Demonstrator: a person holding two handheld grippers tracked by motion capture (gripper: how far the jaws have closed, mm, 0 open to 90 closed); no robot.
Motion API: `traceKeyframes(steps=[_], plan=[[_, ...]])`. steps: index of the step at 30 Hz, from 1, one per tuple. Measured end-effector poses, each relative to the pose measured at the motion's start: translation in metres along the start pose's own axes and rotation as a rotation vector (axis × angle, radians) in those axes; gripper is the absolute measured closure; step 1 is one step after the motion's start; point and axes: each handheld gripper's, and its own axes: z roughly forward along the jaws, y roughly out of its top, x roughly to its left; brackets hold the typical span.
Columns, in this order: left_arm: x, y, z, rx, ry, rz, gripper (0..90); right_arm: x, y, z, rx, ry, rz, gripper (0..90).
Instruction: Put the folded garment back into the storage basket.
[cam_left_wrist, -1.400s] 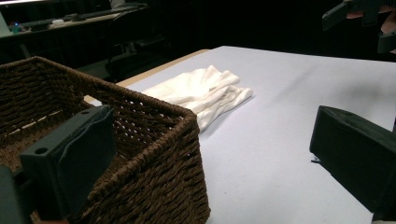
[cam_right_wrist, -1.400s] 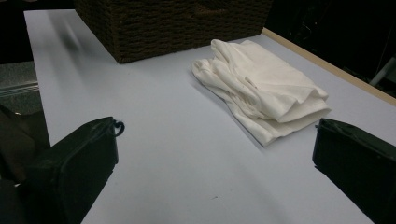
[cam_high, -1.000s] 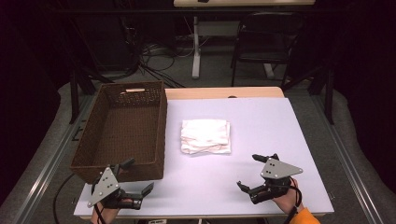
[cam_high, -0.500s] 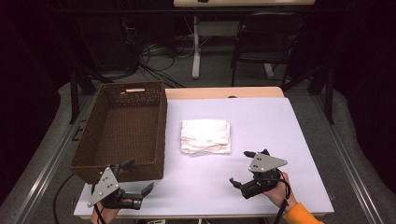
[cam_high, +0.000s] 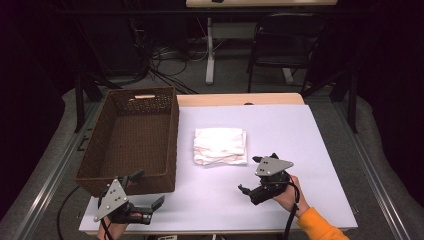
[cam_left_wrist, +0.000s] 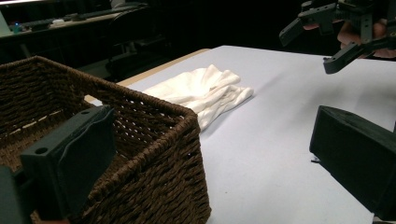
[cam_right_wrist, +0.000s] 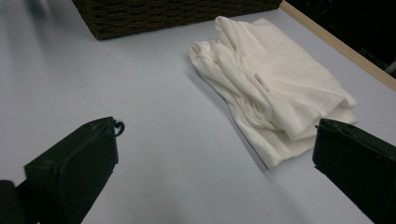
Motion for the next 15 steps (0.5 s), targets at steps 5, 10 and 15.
traceKeyframes(steps=[5,10,15], plan=[[0.0,0.0,0.0,0.002,-0.002,0.0,0.3,-0.004,0.002,0.008,0.011,0.001,0.0,0.0],[0.0,0.0,0.0,0.001,-0.002,0.003,0.3,-0.008,0.004,0.015,0.026,0.0,-0.008,0.0],[0.0,0.0,0.0,0.0,-0.004,0.001,0.3,-0.011,0.008,0.022,0.035,-0.007,-0.017,0.0]])
